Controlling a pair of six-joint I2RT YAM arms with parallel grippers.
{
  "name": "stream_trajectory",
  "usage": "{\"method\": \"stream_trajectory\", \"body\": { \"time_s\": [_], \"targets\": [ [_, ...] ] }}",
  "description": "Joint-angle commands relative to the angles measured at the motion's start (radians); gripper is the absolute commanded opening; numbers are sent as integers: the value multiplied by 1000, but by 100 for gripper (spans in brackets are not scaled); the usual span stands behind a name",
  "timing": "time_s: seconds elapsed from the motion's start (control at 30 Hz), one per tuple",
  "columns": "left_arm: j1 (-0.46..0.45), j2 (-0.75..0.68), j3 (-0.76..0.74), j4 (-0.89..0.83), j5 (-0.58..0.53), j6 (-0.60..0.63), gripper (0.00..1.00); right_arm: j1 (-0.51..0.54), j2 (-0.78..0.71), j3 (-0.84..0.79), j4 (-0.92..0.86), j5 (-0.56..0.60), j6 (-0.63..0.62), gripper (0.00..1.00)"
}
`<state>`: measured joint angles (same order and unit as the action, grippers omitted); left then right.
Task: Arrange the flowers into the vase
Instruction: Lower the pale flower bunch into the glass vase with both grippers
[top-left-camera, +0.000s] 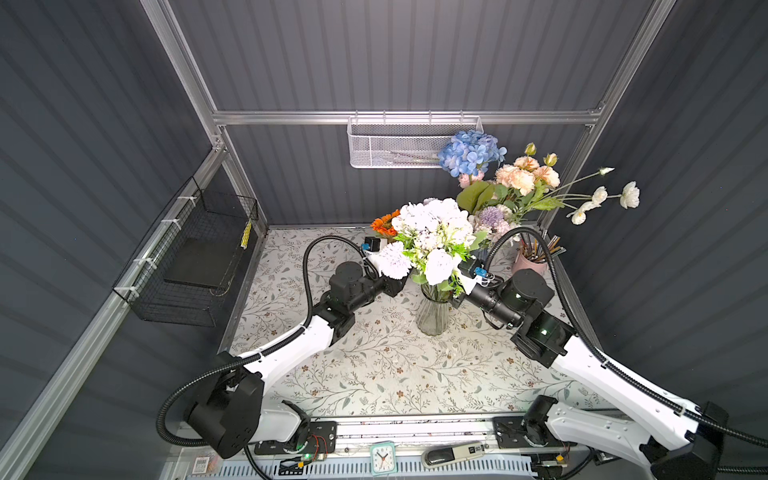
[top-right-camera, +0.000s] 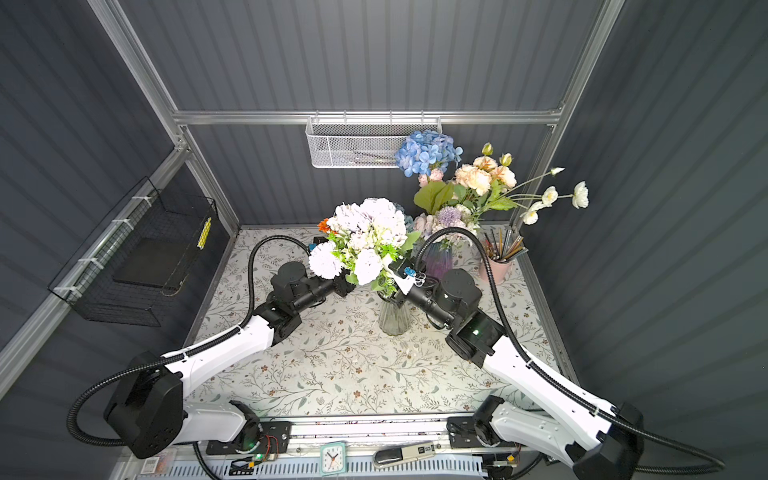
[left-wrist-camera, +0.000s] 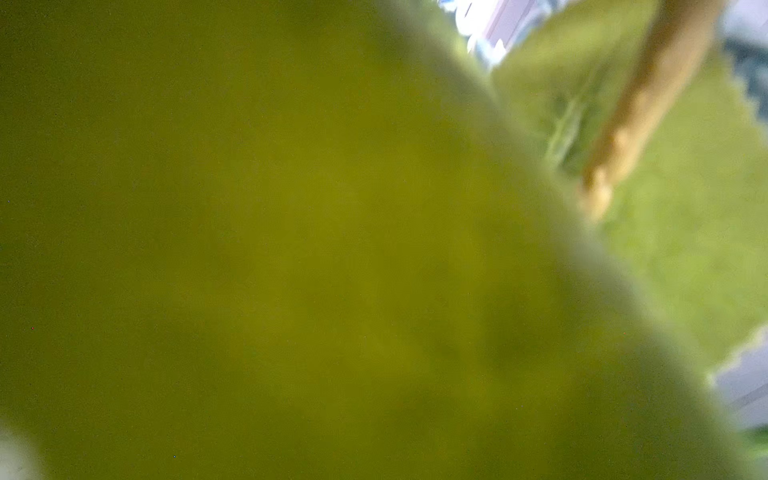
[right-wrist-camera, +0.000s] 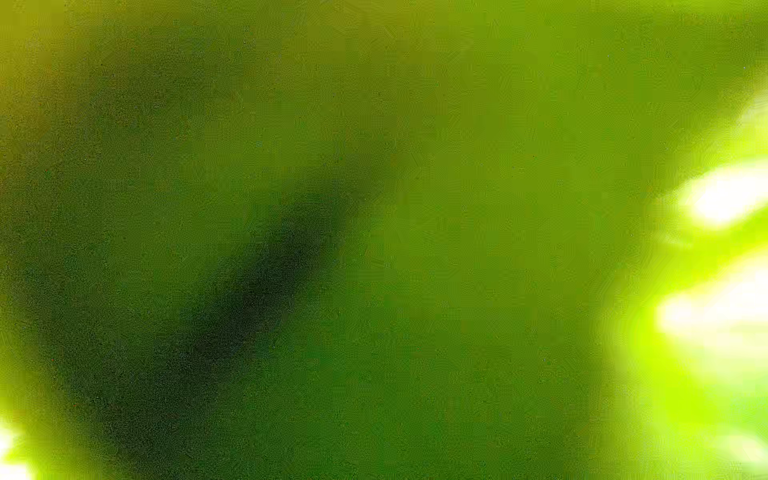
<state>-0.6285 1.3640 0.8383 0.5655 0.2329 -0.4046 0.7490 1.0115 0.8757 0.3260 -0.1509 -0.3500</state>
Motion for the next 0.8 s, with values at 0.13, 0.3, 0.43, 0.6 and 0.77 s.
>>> {"method": "stream_trajectory", "body": {
  "time_s": [0.13, 0.3, 0.43, 0.6, 0.77],
  "targets": [
    [3, 23, 37, 54, 33, -8, 46, 6, 27, -130, 178, 91, -62, 0],
    [3, 31, 45, 53, 38, -8, 46, 16, 24, -201, 188, 137, -43, 0],
    [3, 39, 50, 56, 37, -9, 45, 25, 15, -247, 181, 167, -8, 0],
    [4, 45, 52, 57, 39, -8, 44, 31, 4, -301, 180, 207, 33, 0],
    [5, 41, 47, 51, 30, -7, 44, 32, 7, -339, 180, 224, 77, 0]
  ]
}}
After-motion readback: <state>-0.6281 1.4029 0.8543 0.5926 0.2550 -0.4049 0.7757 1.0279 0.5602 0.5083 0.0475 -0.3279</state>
